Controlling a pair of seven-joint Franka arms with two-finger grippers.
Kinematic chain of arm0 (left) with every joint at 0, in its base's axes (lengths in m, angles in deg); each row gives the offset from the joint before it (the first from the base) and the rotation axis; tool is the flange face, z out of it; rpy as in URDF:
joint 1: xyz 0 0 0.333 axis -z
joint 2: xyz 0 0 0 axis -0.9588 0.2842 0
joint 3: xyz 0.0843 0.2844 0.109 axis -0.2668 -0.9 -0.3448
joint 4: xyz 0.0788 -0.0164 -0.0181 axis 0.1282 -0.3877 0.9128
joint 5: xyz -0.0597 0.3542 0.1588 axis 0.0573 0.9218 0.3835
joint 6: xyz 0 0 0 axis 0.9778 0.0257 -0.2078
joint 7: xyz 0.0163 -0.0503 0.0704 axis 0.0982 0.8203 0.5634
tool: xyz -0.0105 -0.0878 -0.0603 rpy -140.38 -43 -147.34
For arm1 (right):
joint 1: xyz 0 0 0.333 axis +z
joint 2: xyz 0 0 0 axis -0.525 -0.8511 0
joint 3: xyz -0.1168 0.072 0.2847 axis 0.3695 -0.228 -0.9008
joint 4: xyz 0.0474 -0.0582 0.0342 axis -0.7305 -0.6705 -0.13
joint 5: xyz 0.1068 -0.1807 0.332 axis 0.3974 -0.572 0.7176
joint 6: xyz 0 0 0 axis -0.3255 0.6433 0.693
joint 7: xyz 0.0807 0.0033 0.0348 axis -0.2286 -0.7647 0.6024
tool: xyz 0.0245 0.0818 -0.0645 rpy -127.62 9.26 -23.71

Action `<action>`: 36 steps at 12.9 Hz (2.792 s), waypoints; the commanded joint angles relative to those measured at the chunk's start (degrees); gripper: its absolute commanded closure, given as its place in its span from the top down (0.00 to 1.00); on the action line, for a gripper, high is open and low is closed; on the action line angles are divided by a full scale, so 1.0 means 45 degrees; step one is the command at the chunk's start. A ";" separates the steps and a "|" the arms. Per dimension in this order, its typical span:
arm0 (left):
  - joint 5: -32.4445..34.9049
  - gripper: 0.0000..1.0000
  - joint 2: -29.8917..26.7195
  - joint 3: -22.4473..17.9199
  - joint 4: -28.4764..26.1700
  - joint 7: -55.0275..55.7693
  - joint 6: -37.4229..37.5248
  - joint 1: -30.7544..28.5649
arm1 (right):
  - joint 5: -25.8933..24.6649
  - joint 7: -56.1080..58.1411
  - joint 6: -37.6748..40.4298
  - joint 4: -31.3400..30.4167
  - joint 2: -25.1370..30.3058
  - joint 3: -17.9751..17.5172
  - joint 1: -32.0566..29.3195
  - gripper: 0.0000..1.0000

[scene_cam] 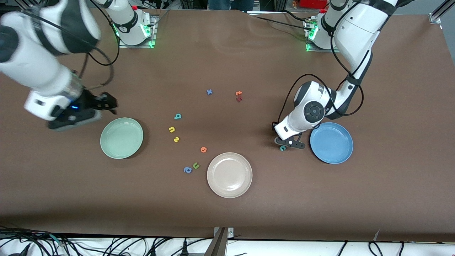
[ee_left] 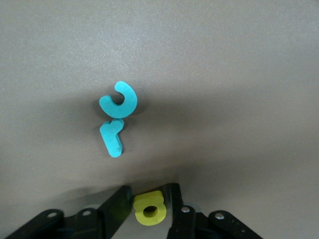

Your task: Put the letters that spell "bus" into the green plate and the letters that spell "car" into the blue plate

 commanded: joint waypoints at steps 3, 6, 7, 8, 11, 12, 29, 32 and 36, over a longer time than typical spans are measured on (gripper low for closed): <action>-0.0150 0.17 0.0113 -0.0008 -0.0244 0.0116 0.0045 0.0008 | -0.0288 -0.0312 -0.2812 -0.1055 -0.1091 -0.0804 0.0400 1.00; -0.0130 0.18 -0.0743 -0.0066 0.0048 0.0058 0.1115 -0.0167 | -0.0210 -0.4931 -0.3146 -0.1015 -0.1640 -0.0784 0.0443 1.00; -0.0111 0.18 -0.1153 -0.0124 0.0185 -0.0001 0.1584 -0.0342 | -0.0151 -0.6205 -0.3186 -0.0996 -0.1835 -0.0784 0.0481 0.99; -0.0072 0.18 -0.1447 -0.0125 0.0341 -0.0040 0.2034 -0.0575 | -0.0132 -0.7610 -0.3205 -0.1015 -0.2030 -0.0784 0.0578 0.99; -0.0071 0.18 -0.1646 -0.0144 0.0771 -0.1653 0.2624 -0.1901 | 0.0238 -1.3790 -0.3886 -0.0996 -0.2753 -0.0784 0.1007 0.99; -0.0071 0.18 -0.1626 -0.0144 0.0830 -0.2551 0.2624 -0.2428 | 0.0143 -1.5459 -0.4141 -0.0957 -0.2968 -0.0765 0.1280 0.99; 0.1159 0.60 0.0327 -0.0124 0.1299 -0.1018 -0.0188 -0.0265 | -0.1536 -1.5866 -0.6660 -0.0918 -0.5859 -0.0589 0.2161 0.65; 0.1198 0.57 0.0775 -0.0222 0.1631 -0.0704 -0.0188 -0.0344 | -0.1790 -1.5885 -0.6897 -0.0918 -0.6192 -0.0394 0.2298 0.65; 0.1218 0.22 0.0913 -0.0242 0.1631 -0.0411 -0.0188 -0.0343 | -0.1870 -1.5886 -0.7229 -0.0918 -0.6446 -0.0374 0.2357 0.65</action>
